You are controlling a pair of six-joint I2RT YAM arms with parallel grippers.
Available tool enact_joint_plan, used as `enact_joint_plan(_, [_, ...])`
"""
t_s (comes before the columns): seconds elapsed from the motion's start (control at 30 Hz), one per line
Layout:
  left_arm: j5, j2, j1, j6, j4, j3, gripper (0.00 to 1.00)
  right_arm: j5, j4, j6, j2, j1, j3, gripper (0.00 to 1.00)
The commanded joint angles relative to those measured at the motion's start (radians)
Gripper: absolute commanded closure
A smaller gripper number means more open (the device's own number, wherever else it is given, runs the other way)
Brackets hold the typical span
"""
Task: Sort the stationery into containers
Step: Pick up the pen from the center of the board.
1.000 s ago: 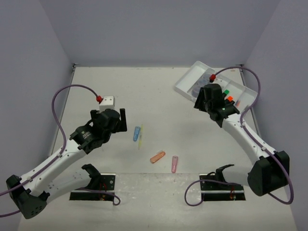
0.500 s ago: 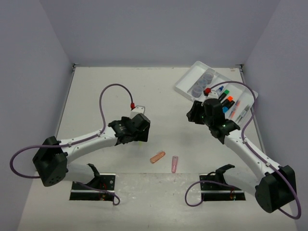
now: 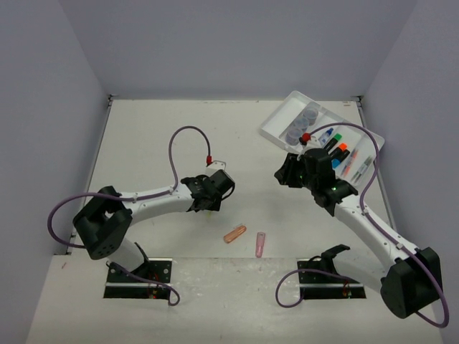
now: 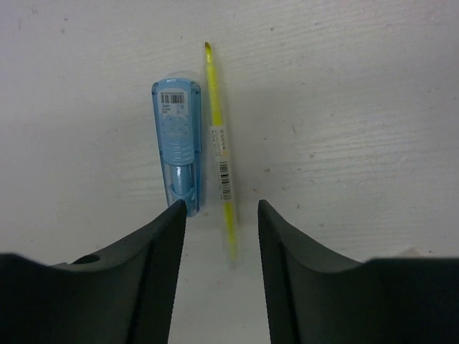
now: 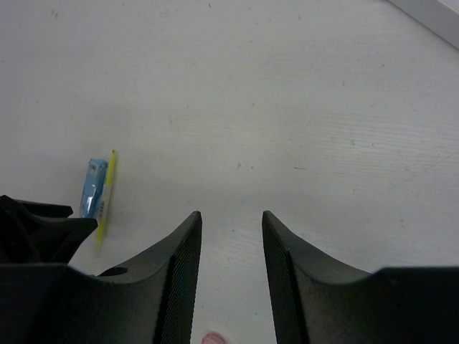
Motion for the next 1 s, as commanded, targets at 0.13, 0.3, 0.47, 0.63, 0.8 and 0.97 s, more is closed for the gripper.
enact_joint_plan(0.13, [-0.008,0.054,-0.001,-0.001,0.057,0.021,0.63,-0.030,0.041,-0.014,-0.017,0.002,-0.006,0.60])
enact_joint_plan(0.3, [-0.001,0.068,-0.001,-0.006,0.071,0.006,0.68,-0.031,0.043,-0.014,-0.017,0.001,-0.008,0.60])
enact_joint_plan(0.47, [0.017,0.089,-0.001,-0.006,0.100,-0.015,0.74,-0.035,0.046,-0.015,-0.017,0.001,-0.009,0.60])
enact_joint_plan(0.63, [0.018,0.117,-0.001,-0.012,0.117,-0.029,0.77,-0.035,0.048,-0.015,-0.020,0.001,-0.010,0.60])
enact_joint_plan(0.8, [0.019,0.134,-0.001,-0.020,0.124,-0.037,0.79,-0.040,0.053,-0.016,-0.023,0.001,-0.014,0.60])
enact_joint_plan(0.97, [0.046,0.140,-0.003,-0.010,0.130,-0.040,1.00,-0.045,0.060,-0.016,-0.020,0.001,-0.017,0.60])
